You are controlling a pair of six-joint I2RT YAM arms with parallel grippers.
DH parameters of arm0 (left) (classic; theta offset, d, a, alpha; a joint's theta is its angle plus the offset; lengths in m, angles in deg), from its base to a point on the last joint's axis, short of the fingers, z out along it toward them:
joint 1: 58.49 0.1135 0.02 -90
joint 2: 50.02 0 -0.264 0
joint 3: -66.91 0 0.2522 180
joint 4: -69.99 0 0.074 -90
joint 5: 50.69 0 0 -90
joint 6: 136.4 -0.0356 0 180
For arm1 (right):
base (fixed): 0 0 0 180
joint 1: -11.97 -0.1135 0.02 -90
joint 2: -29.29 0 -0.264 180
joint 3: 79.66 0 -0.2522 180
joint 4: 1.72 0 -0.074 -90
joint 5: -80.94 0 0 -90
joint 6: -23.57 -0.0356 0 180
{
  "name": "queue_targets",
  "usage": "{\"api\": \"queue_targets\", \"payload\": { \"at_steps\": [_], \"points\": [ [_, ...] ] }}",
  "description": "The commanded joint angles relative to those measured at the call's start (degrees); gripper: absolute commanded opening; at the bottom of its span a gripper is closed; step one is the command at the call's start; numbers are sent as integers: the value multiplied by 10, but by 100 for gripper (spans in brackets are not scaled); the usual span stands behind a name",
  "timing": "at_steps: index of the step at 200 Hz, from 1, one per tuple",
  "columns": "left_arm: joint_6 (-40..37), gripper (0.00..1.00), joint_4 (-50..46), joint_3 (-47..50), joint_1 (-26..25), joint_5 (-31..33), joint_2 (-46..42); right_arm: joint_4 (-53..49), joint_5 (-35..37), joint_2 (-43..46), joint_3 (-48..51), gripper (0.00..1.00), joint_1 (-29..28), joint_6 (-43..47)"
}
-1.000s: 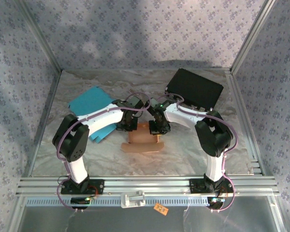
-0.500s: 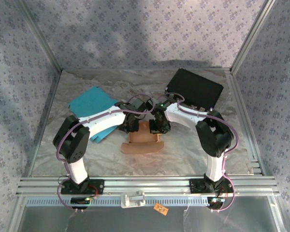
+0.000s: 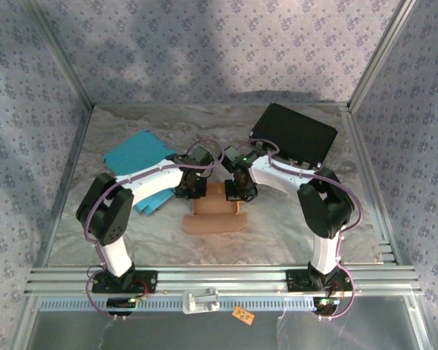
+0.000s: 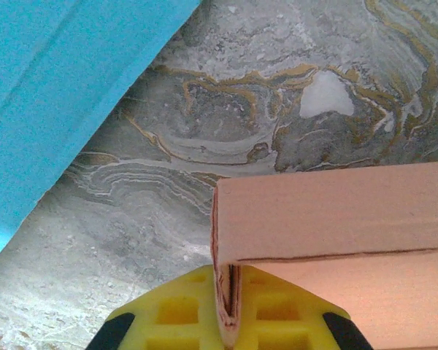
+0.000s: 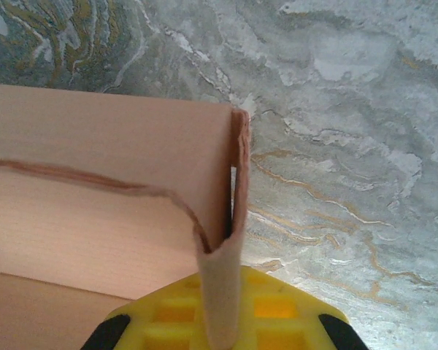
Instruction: Fold the paper box
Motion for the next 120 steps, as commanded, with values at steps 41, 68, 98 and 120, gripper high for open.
{"api": "queue_targets", "payload": {
  "at_steps": [41,68,98,120],
  "points": [
    [58,0,-79,-23,-24,112,9,-2,15,29,-6,0,-23,-26],
    [59,0,-87,-28,-29,138,27,2,7,29,-3,0,-25,-30],
    [46,2,-76,-31,-29,127,49,6,-10,20,0,0,-26,-34],
    [38,23,-57,-33,-29,100,43,5,-14,13,-1,0,-26,-35]
  ]
}}
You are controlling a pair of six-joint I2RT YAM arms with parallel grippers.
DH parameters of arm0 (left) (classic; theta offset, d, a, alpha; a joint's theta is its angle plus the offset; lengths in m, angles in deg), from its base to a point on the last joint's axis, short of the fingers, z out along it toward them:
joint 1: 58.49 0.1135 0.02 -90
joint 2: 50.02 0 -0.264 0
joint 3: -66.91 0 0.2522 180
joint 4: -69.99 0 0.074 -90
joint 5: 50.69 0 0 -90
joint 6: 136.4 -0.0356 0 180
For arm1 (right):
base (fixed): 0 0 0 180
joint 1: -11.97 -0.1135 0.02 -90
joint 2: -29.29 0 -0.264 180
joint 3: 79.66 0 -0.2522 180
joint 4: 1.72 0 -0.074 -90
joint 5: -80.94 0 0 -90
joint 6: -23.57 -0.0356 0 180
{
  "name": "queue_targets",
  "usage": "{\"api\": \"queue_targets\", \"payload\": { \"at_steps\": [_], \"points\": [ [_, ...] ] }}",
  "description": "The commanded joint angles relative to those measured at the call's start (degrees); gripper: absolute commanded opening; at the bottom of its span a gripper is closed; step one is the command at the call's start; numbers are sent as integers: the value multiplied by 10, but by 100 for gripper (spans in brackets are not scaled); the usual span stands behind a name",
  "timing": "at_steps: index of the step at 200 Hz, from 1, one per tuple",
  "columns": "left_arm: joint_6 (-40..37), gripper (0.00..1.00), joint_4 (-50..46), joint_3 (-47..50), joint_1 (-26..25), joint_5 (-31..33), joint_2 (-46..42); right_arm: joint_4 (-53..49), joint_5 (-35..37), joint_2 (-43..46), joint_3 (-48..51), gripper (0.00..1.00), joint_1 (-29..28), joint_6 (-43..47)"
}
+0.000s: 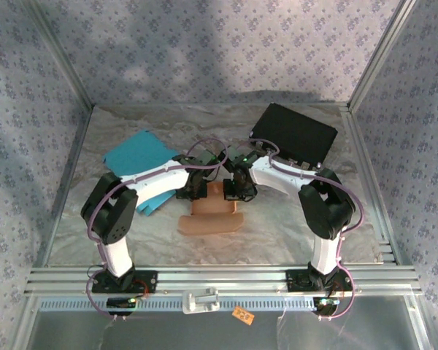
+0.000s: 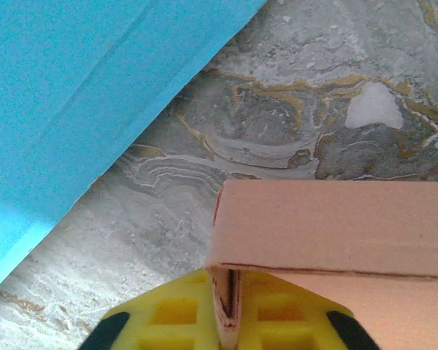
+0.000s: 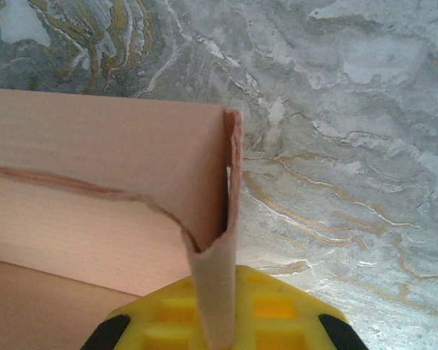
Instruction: Fold the paper box
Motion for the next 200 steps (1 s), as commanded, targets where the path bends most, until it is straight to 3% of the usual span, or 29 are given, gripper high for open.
{"api": "queue_targets", "payload": {
  "at_steps": [1,20,65,146,200],
  "points": [
    [-13,23,-11,-7,-2,13,22,-11,3,6,-4,0,-23,-17],
    [-21,31,10,-3,0,-12,1,-14,4,6,-4,0,-21,-17],
    [-27,38,22,6,7,-47,-31,-16,7,5,-4,0,-20,-17],
    [-27,45,-5,5,13,-81,-51,-27,14,-4,-12,0,-17,-21],
    [-20,45,-3,53,10,-112,-113,-27,18,0,-6,0,-16,-23]
  ]
}}
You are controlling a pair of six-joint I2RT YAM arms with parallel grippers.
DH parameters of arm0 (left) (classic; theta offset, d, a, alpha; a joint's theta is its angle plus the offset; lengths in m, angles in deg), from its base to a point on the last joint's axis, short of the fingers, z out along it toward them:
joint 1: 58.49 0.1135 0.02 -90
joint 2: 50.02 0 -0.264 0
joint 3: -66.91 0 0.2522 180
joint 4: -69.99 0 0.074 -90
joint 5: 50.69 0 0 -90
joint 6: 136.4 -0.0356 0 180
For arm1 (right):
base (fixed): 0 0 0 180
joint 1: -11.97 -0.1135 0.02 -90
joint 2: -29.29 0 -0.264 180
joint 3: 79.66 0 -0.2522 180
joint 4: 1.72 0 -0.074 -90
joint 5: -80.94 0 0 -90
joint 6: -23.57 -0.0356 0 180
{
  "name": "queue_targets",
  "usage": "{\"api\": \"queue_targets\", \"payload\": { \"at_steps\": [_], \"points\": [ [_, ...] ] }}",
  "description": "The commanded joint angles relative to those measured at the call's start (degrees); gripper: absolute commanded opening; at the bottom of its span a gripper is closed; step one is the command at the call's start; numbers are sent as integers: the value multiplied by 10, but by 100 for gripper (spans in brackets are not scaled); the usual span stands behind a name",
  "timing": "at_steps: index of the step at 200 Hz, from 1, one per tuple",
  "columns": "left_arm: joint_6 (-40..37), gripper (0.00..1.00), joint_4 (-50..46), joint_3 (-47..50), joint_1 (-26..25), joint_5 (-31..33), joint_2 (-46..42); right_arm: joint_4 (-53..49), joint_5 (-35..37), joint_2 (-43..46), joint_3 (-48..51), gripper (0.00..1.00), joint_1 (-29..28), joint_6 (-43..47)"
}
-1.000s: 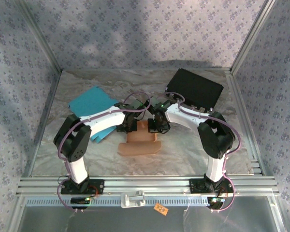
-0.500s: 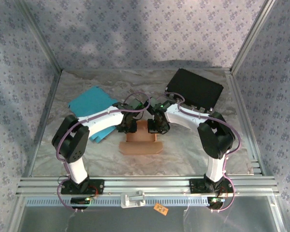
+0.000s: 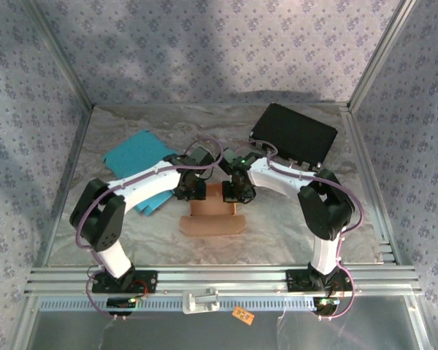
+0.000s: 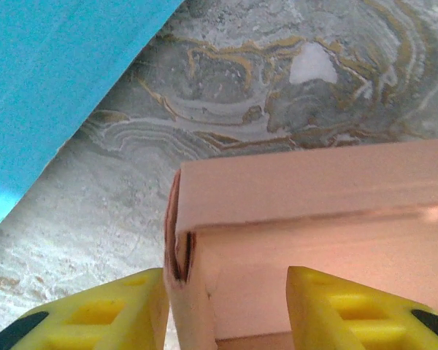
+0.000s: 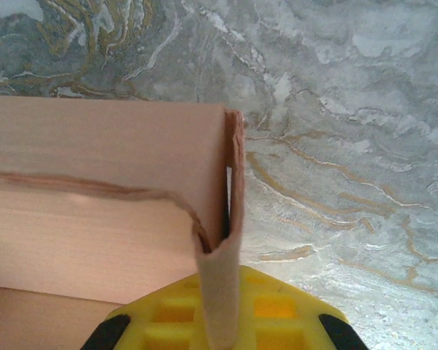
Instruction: Fold the paper box
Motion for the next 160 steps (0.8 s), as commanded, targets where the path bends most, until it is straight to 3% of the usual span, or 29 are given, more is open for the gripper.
{"api": "queue_targets", "payload": {
  "at_steps": [1,49,87,124,160],
  "points": [
    [5,44,-5,27,0,-25,-46,-17,10,0,-6,0,-3,-11],
    [12,44,0,67,-4,-44,-79,-13,15,6,3,0,-3,-19],
    [36,45,-4,41,-8,-17,-113,-28,6,12,17,0,11,-66],
    [76,45,-44,-23,16,43,-161,-9,-96,44,107,0,87,-231],
    [90,40,-34,9,86,5,-225,28,-141,105,189,0,113,-430]
  ]
}}
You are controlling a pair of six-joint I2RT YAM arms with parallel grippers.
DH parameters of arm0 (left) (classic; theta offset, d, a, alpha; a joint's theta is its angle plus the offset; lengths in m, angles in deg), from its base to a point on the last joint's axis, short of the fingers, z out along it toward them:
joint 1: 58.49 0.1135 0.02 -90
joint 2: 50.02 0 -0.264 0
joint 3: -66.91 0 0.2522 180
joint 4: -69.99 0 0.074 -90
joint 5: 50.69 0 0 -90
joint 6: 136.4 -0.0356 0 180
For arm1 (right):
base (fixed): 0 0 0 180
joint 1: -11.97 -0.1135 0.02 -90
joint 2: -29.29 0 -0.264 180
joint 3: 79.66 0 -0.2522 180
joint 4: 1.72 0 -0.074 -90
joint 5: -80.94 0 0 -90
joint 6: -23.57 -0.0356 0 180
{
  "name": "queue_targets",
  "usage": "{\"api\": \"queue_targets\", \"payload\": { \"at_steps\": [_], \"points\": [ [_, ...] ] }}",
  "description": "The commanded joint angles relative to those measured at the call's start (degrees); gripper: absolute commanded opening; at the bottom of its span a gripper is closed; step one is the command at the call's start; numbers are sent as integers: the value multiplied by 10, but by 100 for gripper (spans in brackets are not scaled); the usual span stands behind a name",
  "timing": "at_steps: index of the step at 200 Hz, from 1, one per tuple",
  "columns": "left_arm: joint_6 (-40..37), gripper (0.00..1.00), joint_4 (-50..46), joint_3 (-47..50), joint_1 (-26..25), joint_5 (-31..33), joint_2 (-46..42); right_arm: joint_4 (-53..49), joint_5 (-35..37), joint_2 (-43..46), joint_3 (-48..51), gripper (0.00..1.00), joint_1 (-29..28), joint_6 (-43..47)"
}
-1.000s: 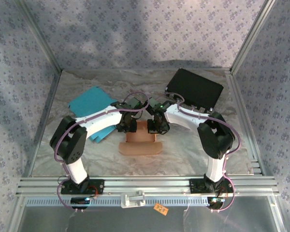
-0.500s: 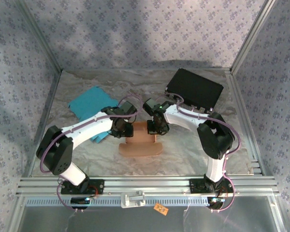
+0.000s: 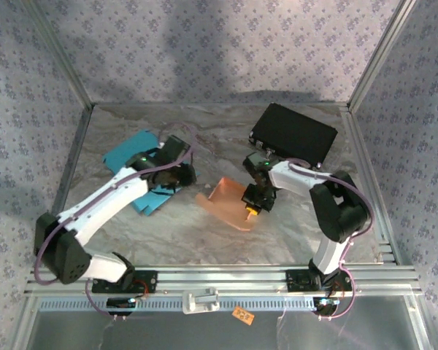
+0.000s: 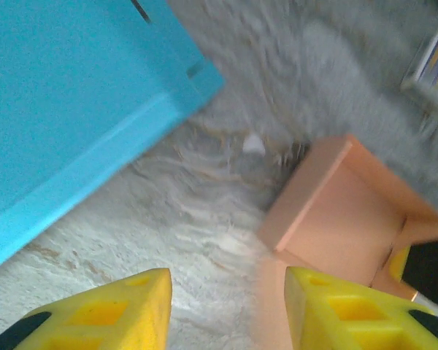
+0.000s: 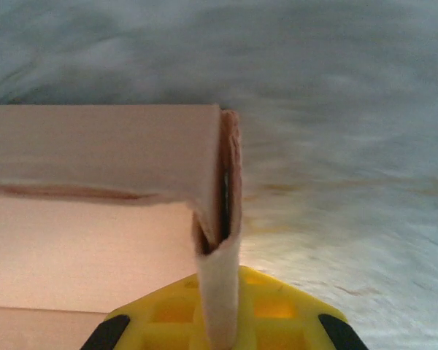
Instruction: Fold the paper box
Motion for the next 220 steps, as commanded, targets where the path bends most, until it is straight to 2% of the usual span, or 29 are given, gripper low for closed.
{"api": "queue_targets", "payload": {
  "at_steps": [1,29,58,83,110,151,177,204,220],
  "points": [
    [21,40,-17,22,41,-14,-37,8,-40,42,40,0,-2,-179],
    [35,31,34,111,67,-109,-69,20,-17,86,75,0,-10,-295],
    [87,30,167,206,59,-224,-61,17,-11,90,79,0,-28,-355],
    [125,29,254,249,31,-239,-39,37,-22,77,79,0,-52,-398],
    [144,29,301,250,3,-246,-2,53,-28,71,73,16,-74,-420],
    [145,30,313,213,-24,-243,41,47,-32,84,71,36,-75,-412],
    [146,30,306,200,-29,-234,48,12,-16,115,56,48,-63,-374],
    [149,30,304,196,-31,-232,51,-23,29,163,17,55,-41,-283],
    [152,30,306,194,-32,-231,56,-44,71,177,-35,57,-30,-182]
  ]
}}
